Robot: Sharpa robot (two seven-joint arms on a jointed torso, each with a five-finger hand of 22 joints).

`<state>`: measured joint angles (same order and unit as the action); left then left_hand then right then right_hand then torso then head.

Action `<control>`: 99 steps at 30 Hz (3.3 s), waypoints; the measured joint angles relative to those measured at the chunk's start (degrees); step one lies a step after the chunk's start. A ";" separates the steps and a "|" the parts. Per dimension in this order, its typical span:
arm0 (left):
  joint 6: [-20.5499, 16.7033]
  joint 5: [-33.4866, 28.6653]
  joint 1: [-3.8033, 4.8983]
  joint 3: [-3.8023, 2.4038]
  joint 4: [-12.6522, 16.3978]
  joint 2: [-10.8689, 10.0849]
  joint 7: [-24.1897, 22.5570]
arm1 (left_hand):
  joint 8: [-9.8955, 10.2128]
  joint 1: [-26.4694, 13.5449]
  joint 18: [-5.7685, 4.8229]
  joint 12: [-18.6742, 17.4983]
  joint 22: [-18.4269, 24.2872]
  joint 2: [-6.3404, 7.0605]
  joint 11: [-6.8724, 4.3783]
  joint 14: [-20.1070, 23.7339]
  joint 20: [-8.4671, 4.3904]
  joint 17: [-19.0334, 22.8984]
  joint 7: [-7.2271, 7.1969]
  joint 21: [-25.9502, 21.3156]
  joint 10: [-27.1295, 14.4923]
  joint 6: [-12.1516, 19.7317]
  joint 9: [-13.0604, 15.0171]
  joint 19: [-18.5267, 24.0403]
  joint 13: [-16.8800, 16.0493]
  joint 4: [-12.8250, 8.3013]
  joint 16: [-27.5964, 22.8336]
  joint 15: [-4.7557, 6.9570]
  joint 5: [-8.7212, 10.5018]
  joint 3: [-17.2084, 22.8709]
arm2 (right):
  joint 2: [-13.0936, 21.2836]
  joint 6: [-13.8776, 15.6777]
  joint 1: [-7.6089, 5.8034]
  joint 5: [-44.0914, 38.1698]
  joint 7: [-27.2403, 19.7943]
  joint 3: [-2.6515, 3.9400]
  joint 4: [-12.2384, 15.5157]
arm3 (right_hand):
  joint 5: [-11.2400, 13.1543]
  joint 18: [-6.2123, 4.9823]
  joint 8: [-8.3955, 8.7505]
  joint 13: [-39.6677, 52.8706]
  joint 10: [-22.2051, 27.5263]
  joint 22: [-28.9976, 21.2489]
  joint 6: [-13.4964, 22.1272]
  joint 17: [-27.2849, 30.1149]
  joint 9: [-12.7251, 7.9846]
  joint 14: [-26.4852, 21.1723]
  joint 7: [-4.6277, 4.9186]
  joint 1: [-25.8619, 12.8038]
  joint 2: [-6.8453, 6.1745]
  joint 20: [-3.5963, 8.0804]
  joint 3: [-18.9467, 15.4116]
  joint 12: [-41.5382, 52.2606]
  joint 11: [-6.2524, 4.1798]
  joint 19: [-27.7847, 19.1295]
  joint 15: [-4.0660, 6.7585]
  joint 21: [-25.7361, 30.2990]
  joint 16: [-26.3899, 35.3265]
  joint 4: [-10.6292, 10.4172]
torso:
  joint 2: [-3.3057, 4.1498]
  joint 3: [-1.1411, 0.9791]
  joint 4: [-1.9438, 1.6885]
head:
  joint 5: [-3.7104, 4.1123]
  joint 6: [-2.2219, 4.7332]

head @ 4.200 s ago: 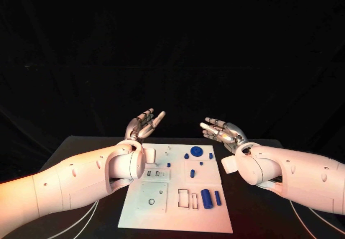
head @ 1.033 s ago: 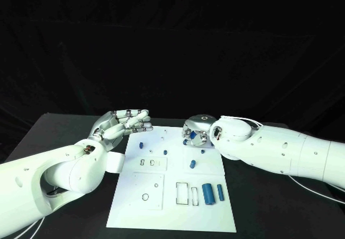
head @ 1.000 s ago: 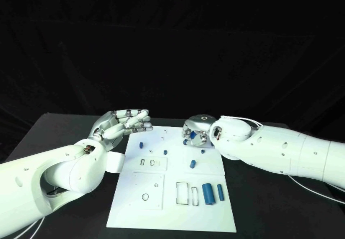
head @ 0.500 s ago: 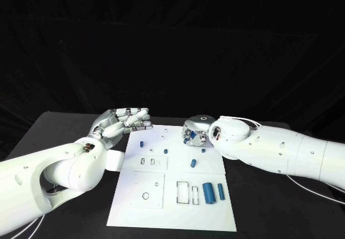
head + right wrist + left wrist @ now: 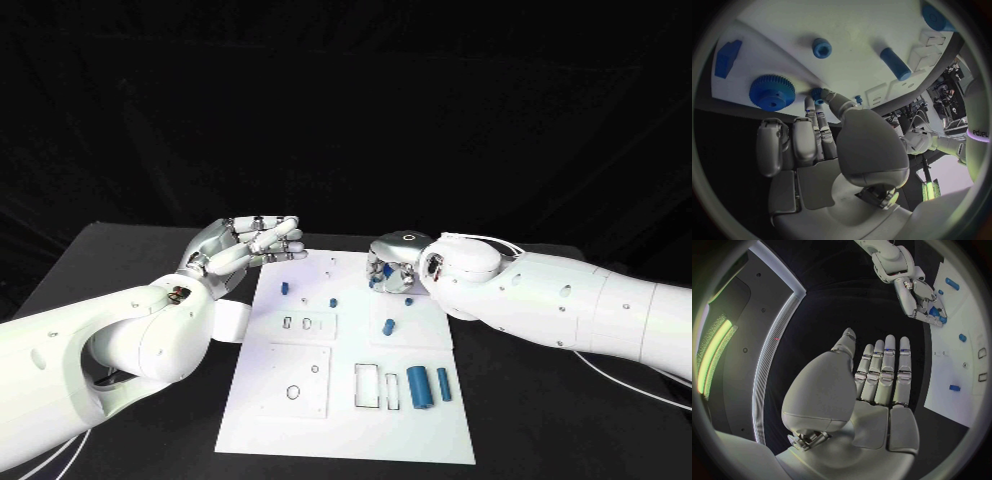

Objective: Assemble the parts on the task board

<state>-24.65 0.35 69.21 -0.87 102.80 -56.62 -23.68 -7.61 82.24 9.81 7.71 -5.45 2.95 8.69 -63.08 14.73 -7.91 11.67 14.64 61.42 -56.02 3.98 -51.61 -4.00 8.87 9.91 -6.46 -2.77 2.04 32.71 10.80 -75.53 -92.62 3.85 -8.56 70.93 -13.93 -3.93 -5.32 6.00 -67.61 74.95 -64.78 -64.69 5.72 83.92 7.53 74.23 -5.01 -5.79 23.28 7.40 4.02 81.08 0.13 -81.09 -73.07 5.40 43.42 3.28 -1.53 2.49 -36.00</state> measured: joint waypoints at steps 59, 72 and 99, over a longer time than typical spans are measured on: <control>0.23 0.00 0.13 0.00 -1.02 0.85 0.24 | 0.85 0.30 0.00 -0.93 0.53 -0.30 0.00 0.40 0.00 -0.12 0.20 -0.46 0.00 -0.20 -0.03 0.01 -0.02 -0.56 -1.31 -0.40 0.00 -0.56 | -10.44 14.72 0.74 1.86 1.80 0.86 -9.65 | -0.31 0.86 -0.51 0.07 -1.08 -0.05 -1.11 -0.57 1.24 -0.01 0.04 1.12 0.95 0.38 1.95 -0.75 0.47 1.20 0.40 -1.76 -0.93 0.76 | 0.65 0.59 -1.29 | 0.09 0.97; 0.23 0.00 0.20 -0.01 -1.08 0.93 0.25 | 0.85 0.30 0.00 -0.93 0.59 -0.30 0.21 0.40 0.00 -0.10 0.20 -0.45 0.21 -0.20 -0.03 0.01 -0.02 -0.55 -1.31 -0.40 0.00 -0.55 | -11.28 14.13 1.11 2.32 1.59 0.85 -11.08 | -0.39 0.86 -0.40 0.13 -1.08 0.00 -1.06 -0.53 1.36 -0.01 0.08 0.73 0.57 0.38 2.11 -0.97 0.47 1.19 0.40 -1.76 -0.93 0.59 | 0.65 0.63 -1.19 | -0.03 0.83; 0.16 0.00 0.26 -0.01 -1.31 0.91 0.40 | 0.85 0.30 0.00 -1.27 0.64 -0.30 0.41 0.40 0.00 -0.16 0.41 -0.67 0.00 0.01 -0.02 0.01 -0.02 -0.71 -1.54 -0.40 0.00 -0.71 | -11.98 13.23 1.37 3.88 -0.06 0.86 -12.74 | 1.11 0.86 1.37 -0.33 3.48 -1.98 2.83 3.28 1.20 0.01 1.52 -1.15 -2.04 -0.97 2.27 -3.55 1.72 -2.44 -0.67 2.05 0.92 -0.05 | 0.73 0.68 -1.16 | -0.25 0.82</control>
<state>-24.49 0.35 69.48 -0.87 101.49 -55.70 -23.28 -6.76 82.54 9.81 6.44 -4.82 2.65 9.10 -62.68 14.73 -8.06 12.08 13.97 61.42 -56.01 3.96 -51.60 -4.02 8.16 8.37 -6.86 -2.77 1.32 20.73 24.03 -74.16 -88.74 3.79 -7.69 58.19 -12.82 -3.07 -3.95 5.67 -64.13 72.97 -61.95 -61.41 6.92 83.93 9.05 73.08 -7.05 -6.75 25.55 3.85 5.74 78.65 -0.54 -79.04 -72.16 5.34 44.15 3.96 -2.69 2.25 -35.18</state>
